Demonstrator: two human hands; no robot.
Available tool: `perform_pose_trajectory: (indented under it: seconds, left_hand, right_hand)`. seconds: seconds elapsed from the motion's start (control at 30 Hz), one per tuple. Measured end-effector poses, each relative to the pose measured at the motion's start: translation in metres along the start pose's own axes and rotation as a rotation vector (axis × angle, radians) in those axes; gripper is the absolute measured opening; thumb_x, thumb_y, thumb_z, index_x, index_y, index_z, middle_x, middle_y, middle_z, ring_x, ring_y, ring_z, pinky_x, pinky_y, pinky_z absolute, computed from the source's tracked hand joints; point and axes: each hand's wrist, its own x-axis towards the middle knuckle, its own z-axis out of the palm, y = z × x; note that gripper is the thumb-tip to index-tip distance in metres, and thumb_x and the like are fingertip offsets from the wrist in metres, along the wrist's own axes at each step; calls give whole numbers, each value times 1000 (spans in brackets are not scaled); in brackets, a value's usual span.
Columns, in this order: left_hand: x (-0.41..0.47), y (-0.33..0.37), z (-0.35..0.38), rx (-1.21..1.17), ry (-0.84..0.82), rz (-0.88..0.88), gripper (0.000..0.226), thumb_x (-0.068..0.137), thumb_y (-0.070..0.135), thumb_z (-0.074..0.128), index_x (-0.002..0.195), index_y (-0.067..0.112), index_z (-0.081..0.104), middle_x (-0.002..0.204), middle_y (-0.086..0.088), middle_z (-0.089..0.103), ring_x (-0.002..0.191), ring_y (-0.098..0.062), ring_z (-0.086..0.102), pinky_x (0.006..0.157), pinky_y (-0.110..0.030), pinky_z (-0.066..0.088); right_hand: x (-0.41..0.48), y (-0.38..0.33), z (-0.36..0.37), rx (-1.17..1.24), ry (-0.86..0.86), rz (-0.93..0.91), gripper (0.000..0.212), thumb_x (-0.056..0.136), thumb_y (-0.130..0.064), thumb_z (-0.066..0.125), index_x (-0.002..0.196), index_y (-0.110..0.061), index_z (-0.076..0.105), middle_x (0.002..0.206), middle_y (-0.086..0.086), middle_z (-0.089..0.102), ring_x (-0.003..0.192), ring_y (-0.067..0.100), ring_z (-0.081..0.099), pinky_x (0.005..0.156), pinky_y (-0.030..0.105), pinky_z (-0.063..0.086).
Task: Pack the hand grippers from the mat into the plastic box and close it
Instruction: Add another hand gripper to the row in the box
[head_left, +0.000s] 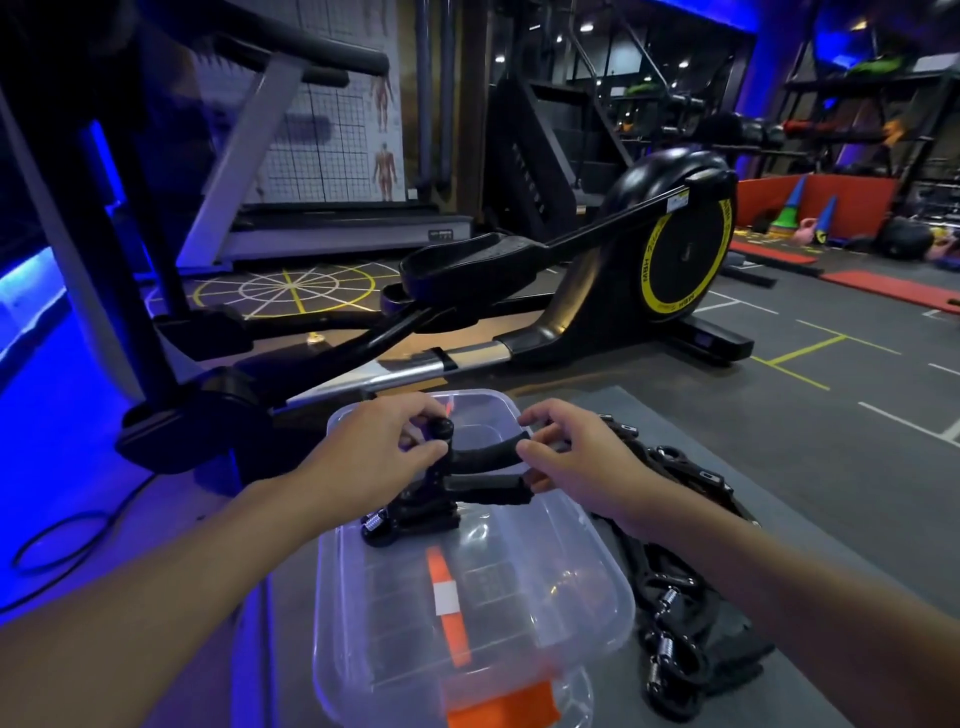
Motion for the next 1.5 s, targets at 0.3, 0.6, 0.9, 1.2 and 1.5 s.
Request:
perform_pose_trajectory:
  seconds: [0.3, 0.6, 0.9, 1.2, 1.5]
  left_hand:
    - [3, -2, -1, -48, 68, -9, 20, 87, 26, 69, 104, 35, 65, 93, 14, 67, 79, -6, 67, 83, -35, 56]
    - [-1, -25, -5, -17, 20, -67, 26, 91, 20, 62, 116, 27, 63, 104, 9, 65, 93, -3, 63, 84, -20, 51]
    - [-25, -82, -7, 370, -170, -186, 65, 88, 44, 43, 148, 24, 33, 156, 7, 25, 141, -16, 31, 112, -44, 32]
    - [-23, -121, 8, 352, -189, -286, 69, 97, 46, 41, 156, 22, 14, 163, 13, 0, 147, -15, 19, 117, -34, 22]
    - [-22, -134, 16, 304, -137, -289, 68, 99, 44, 36, 156, 21, 7, 162, 17, -3, 147, -16, 20, 117, -31, 22]
  right_hand:
    - [7, -1, 9, 25, 108, -55, 19, 88, 0, 64, 96, -16, 67, 83, 17, 72, 79, 30, 71, 79, 43, 59]
    - [22, 6, 35, 32, 134, 9, 15, 87, 3, 65, 90, -11, 68, 88, 14, 71, 75, 26, 74, 70, 32, 59]
    - [60, 55, 83, -112, 158, 82, 27, 85, 3, 63, 74, -22, 63, 77, 10, 66, 64, 23, 63, 60, 37, 55]
    - [102, 97, 113, -150, 79, 186, 19, 87, 9, 55, 84, -8, 64, 82, 14, 65, 60, 21, 61, 42, 13, 44]
    - [135, 126, 151, -110, -5, 185, 26, 83, 11, 55, 76, -14, 59, 74, 12, 57, 49, 18, 55, 38, 15, 39]
